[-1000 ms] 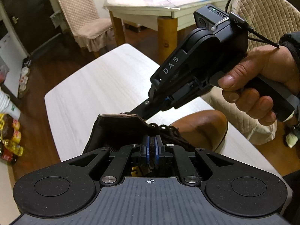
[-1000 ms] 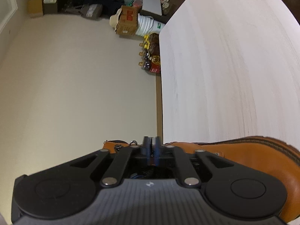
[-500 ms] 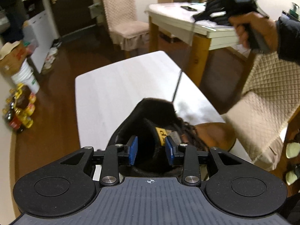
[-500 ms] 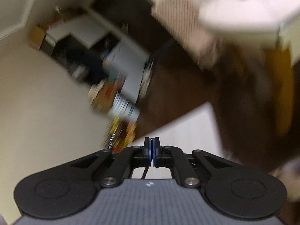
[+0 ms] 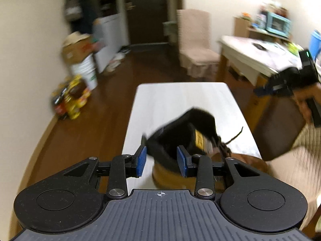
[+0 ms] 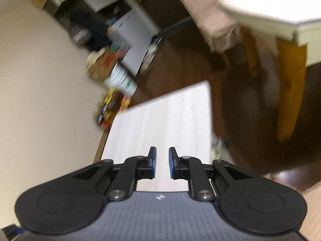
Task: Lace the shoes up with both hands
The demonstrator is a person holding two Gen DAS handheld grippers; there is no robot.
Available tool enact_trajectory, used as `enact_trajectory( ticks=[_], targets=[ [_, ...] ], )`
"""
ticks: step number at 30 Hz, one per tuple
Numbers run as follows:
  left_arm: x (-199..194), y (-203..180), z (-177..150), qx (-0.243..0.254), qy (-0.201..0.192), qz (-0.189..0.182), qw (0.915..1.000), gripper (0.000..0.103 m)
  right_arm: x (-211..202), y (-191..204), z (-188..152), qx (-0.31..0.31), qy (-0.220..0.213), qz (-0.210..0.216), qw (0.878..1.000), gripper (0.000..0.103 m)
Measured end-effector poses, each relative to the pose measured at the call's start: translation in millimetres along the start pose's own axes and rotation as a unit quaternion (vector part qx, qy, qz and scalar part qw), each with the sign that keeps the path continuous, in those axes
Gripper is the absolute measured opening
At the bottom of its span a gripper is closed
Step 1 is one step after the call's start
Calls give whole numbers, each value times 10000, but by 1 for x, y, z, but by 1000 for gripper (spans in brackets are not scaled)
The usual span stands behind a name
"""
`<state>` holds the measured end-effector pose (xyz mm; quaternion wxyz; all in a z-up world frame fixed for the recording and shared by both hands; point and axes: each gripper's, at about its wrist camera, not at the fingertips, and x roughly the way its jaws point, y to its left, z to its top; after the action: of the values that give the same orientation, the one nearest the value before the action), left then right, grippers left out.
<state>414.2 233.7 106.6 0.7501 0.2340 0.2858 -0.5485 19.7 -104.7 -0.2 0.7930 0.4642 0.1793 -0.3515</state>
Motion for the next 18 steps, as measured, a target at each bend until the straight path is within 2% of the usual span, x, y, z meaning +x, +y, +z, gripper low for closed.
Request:
enact_trajectory(
  ticks=[4,6,7,12,14,18],
  targets=[
    [3,-24,-30,-371,362,-171,9985,39,5,15,-31,-85,682,280,9972,19],
    [13,-37,-41,-329,489,-346,9977,39,3,17,-45,-68,857,284,9959,20],
    [21,-46,-45,-277,533,-472,9971,39,0,19,-54,-45,969,274,9949,24],
    [50,-70,-54,74,495,-810,9955,38,-15,25,-88,92,1275,63,9918,24],
    [66,-77,-57,401,470,-862,9944,38,-23,28,-97,158,1311,-29,9912,24],
    [84,-80,-65,763,656,-726,9923,28,-30,30,-108,259,1273,-166,9914,25]
  ],
)
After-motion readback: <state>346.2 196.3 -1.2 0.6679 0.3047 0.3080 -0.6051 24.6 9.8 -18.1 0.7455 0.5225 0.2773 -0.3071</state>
